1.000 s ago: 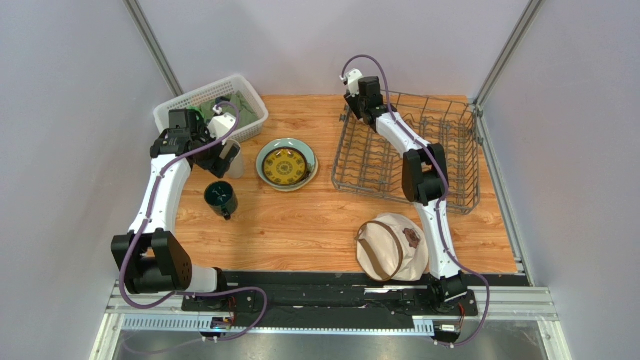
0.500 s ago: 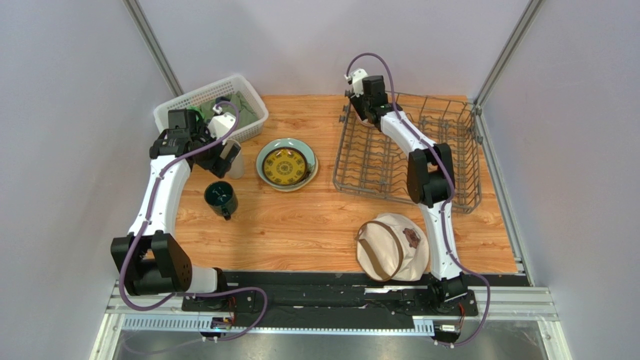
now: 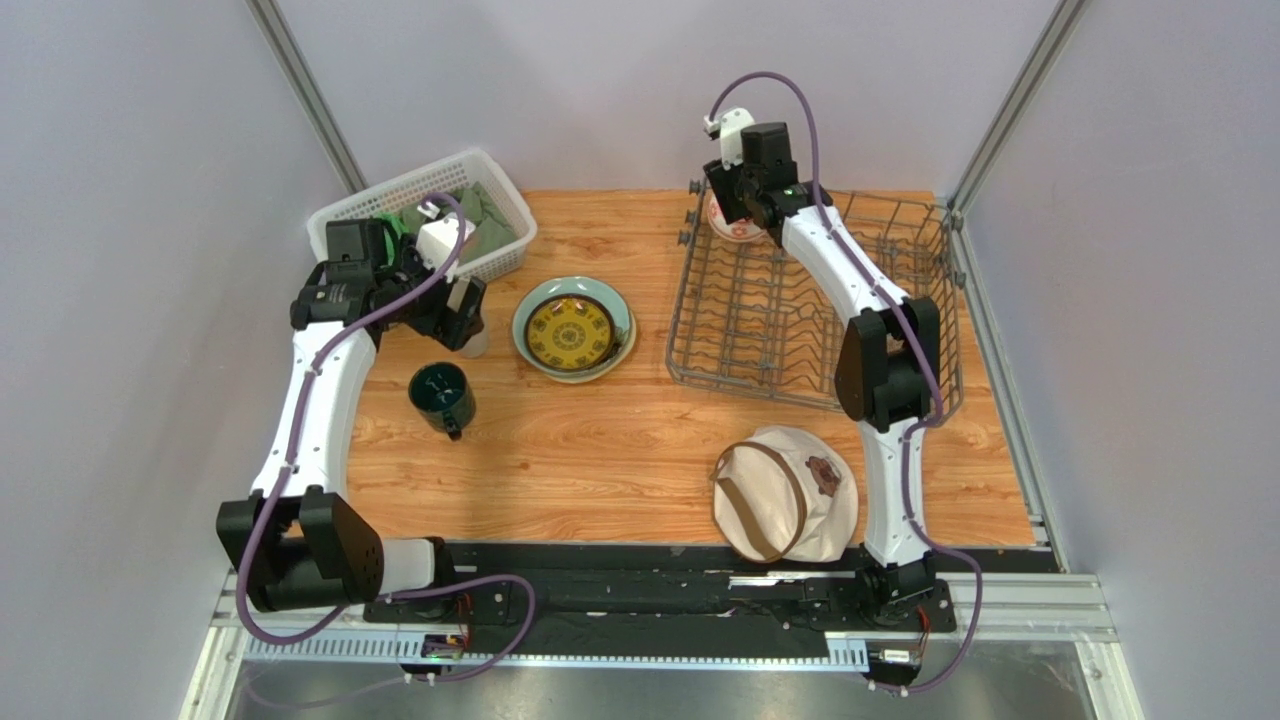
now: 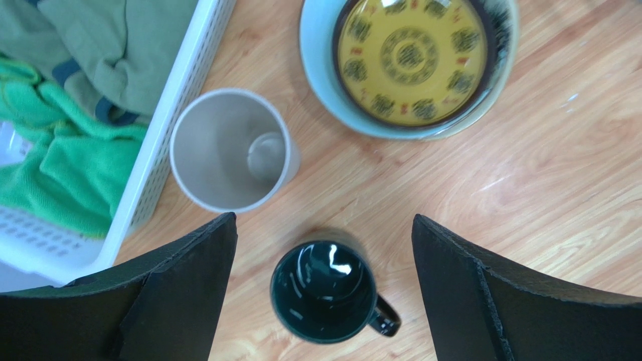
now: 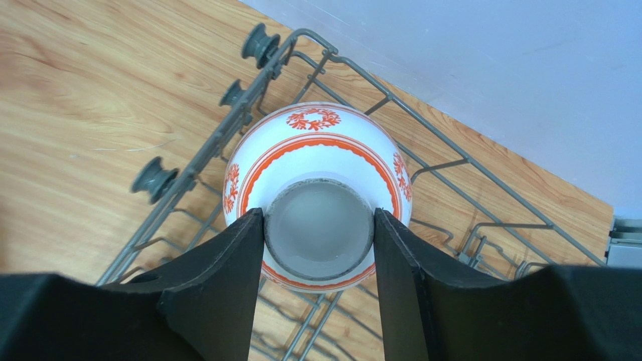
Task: Unload the mixed dishes from the dish rack
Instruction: Pick up the bowl from the dish rack.
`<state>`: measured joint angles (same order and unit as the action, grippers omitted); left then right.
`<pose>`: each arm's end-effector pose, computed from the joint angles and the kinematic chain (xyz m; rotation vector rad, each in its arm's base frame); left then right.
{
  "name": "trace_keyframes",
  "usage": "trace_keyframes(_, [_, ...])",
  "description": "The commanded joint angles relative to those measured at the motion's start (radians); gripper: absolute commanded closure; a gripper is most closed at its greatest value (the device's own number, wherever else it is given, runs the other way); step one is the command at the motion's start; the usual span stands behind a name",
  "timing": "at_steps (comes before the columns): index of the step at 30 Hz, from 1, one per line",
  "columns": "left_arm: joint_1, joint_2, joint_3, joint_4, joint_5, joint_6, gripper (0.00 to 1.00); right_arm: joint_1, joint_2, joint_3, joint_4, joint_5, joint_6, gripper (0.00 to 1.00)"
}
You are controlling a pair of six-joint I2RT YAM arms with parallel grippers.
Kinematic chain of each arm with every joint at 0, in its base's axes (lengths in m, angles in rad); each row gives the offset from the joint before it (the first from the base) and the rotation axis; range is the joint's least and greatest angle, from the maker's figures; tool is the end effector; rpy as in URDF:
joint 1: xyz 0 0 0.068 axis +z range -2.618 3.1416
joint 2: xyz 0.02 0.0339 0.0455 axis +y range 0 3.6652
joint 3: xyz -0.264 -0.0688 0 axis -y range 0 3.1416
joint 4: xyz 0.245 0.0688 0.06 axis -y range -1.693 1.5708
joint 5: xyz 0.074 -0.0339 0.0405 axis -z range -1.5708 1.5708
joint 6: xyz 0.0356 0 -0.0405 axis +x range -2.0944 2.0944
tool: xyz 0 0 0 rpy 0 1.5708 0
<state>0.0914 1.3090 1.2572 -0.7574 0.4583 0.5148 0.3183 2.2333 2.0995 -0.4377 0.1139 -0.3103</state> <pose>0.2728 0.0092 0.3391 0.6867 2.1827 -0.2349 0.5001 0.1605 0.2893 -0.5981 2.0552 -0.1173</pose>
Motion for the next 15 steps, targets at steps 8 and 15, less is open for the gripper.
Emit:
trace_keyframes(8, [-0.177, -0.143, -0.111, 0.306, 0.109, -0.082, 0.04, -0.022, -0.233, -0.045, -0.156, -0.236, 0.240, 1.00])
trace_keyframes(15, [-0.275, -0.155, -0.183, 0.496, 0.066, -0.124, 0.01, -0.097, -0.284, -0.061, -0.265, -0.485, 0.419, 1.00])
